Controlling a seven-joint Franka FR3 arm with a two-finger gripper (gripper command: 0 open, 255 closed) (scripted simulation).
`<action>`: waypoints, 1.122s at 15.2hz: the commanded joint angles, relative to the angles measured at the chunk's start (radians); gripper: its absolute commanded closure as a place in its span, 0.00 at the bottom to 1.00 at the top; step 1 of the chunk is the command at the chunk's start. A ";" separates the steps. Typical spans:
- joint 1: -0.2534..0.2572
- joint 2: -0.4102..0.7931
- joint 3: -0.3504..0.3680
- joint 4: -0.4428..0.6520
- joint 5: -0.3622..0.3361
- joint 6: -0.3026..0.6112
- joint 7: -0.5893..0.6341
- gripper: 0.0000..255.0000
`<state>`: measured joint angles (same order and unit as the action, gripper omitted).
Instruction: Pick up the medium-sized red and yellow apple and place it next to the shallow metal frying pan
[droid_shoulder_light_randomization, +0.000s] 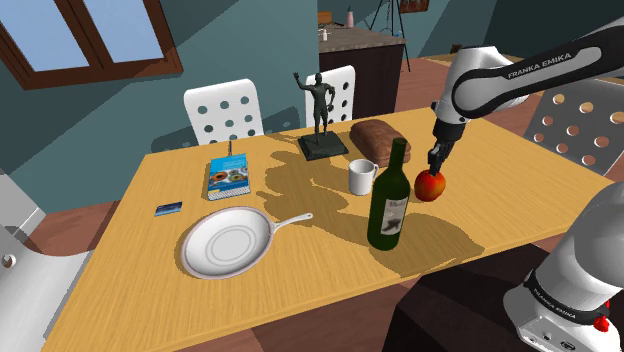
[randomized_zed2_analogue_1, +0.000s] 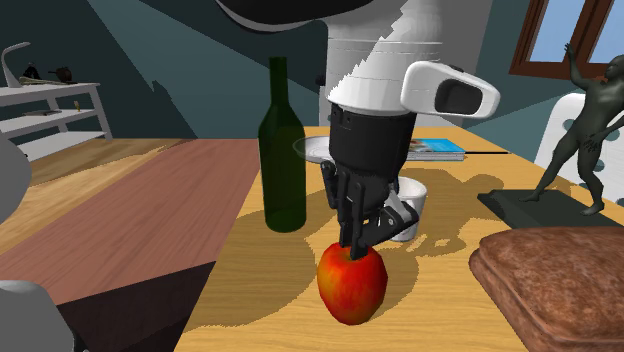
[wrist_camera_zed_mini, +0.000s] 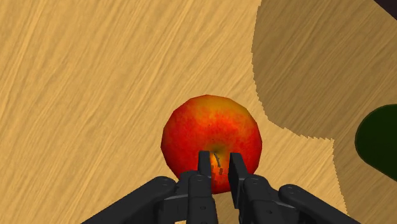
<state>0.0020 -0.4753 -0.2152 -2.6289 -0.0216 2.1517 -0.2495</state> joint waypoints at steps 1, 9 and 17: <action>0.000 0.000 0.000 0.000 0.000 0.000 0.000 1.00; -0.001 -0.014 0.003 0.018 -0.001 -0.031 0.003 1.00; -0.002 -0.057 0.014 0.096 -0.002 -0.152 0.014 1.00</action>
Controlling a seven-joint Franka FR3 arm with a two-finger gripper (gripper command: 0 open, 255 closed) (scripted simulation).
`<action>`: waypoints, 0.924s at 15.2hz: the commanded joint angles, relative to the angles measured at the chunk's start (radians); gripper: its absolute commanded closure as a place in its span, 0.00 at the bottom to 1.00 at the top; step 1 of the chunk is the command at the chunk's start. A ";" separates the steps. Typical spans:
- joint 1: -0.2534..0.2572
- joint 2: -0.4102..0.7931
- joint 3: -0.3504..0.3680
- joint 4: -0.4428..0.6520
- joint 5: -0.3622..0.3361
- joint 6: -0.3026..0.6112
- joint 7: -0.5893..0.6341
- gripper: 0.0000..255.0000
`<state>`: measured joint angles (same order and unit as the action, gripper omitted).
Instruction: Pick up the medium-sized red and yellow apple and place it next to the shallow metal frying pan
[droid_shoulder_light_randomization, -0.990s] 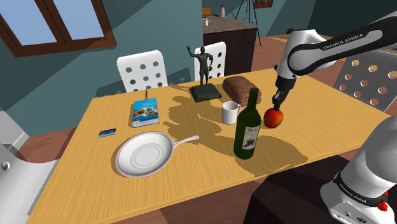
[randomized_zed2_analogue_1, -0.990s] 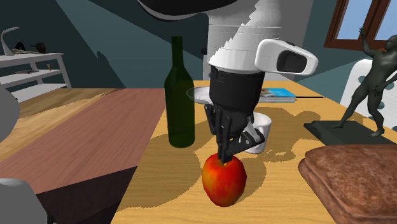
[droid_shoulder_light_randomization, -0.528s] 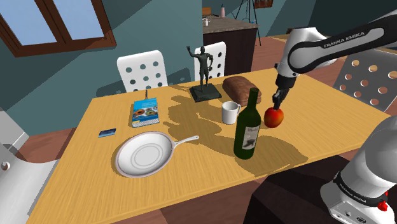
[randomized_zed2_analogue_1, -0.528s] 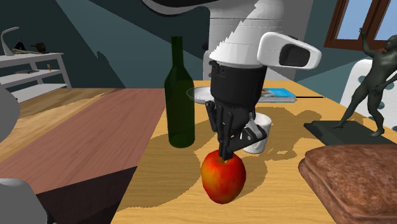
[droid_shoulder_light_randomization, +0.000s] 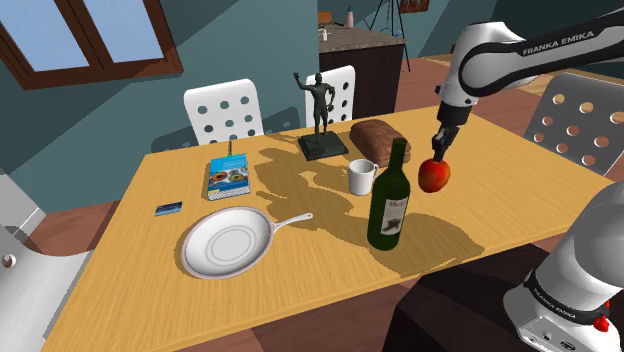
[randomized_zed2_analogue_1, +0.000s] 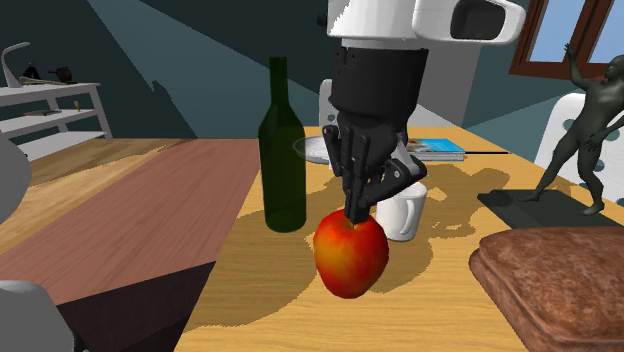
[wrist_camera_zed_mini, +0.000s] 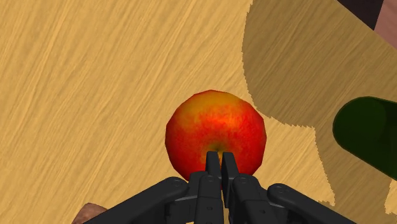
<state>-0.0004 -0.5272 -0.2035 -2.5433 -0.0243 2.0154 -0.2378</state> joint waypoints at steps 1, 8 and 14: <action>0.001 -0.009 0.004 0.021 0.001 -0.030 0.004 1.00; 0.002 -0.030 0.011 0.100 0.002 -0.130 0.011 1.00; 0.003 -0.037 0.017 0.176 0.005 -0.213 0.016 1.00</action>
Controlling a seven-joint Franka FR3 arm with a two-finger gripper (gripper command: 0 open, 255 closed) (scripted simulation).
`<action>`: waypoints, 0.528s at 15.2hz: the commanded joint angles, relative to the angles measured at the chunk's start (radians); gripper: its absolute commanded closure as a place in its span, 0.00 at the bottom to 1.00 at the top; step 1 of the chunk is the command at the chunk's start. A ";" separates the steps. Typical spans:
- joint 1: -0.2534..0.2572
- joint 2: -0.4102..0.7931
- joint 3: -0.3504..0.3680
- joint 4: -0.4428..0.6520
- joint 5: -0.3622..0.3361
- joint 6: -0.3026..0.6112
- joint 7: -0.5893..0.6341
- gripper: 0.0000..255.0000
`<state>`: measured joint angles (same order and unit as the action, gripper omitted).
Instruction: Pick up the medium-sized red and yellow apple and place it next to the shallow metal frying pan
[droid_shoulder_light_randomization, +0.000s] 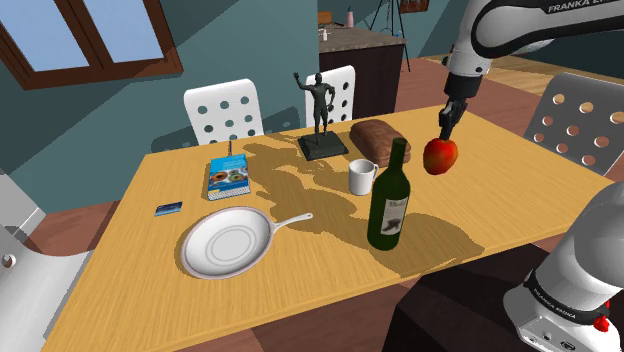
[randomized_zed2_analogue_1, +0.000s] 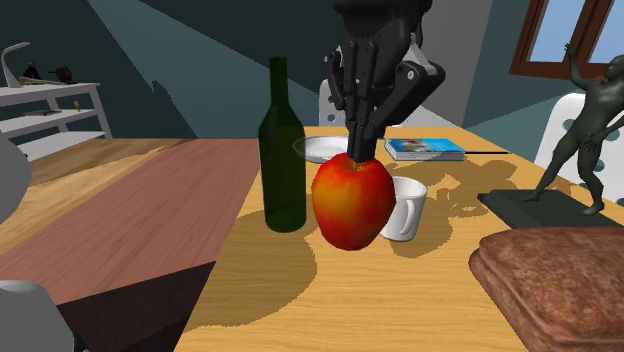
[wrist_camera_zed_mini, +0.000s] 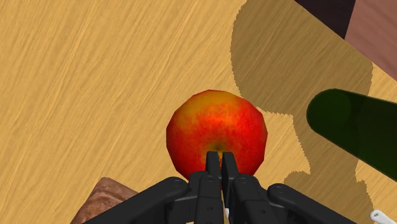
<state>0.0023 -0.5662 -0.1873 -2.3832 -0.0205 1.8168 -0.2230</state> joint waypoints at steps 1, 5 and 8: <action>0.001 0.001 0.002 0.029 0.001 -0.028 0.002 1.00; 0.003 0.002 0.005 0.083 0.003 -0.081 0.005 1.00; 0.004 0.005 0.007 0.125 0.005 -0.121 0.007 1.00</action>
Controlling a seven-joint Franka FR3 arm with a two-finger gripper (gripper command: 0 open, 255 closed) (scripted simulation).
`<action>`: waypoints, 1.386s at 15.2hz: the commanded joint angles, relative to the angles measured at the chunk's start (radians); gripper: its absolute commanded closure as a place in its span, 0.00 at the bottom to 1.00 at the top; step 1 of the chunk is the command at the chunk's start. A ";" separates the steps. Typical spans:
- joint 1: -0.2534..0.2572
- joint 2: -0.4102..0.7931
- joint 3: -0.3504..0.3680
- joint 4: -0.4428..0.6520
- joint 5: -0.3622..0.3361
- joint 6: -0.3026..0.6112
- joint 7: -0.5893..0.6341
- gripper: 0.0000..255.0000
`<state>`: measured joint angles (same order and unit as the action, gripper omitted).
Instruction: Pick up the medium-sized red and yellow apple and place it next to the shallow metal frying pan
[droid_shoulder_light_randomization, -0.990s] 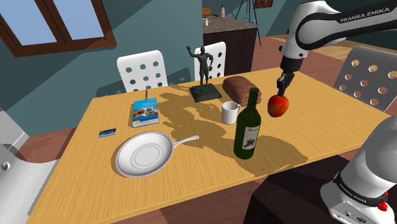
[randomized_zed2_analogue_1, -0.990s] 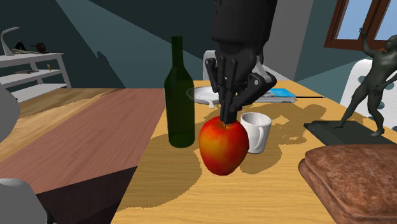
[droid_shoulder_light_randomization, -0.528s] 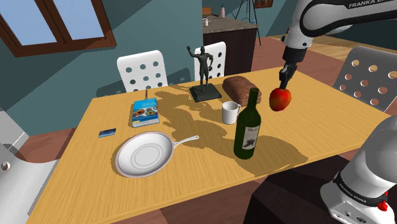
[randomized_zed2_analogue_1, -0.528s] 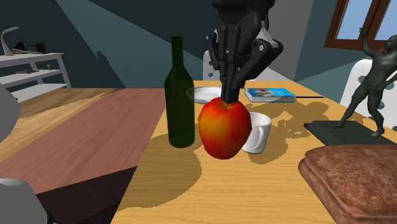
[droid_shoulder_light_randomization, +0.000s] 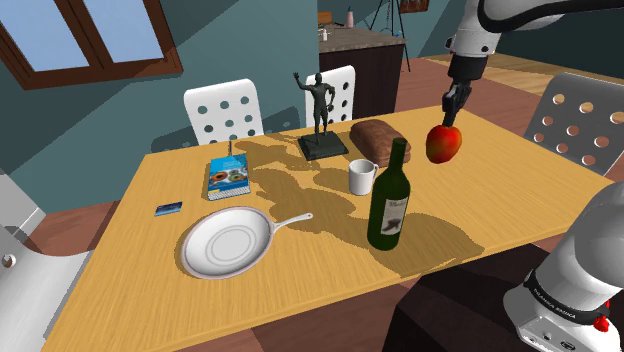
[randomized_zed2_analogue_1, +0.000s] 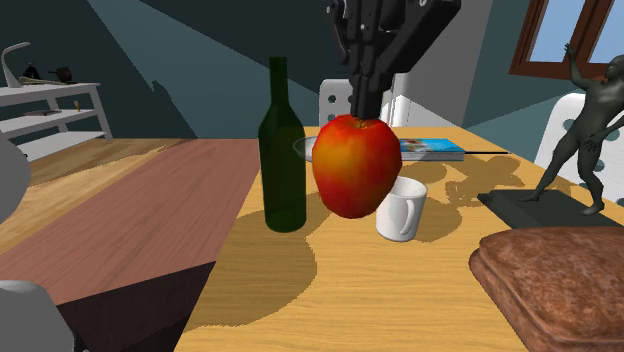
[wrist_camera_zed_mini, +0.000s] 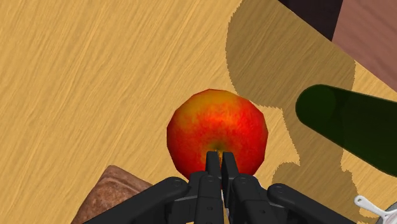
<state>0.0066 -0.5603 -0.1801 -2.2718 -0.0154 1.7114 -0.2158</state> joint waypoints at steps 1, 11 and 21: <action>0.000 0.000 0.001 0.028 0.000 -0.028 0.000 1.00; 0.062 0.010 0.138 0.061 0.074 -0.044 0.171 1.00; 0.143 0.111 0.325 0.144 0.155 -0.004 0.407 1.00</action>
<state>0.1425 -0.4706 0.1264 -2.1469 0.1341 1.7023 0.1667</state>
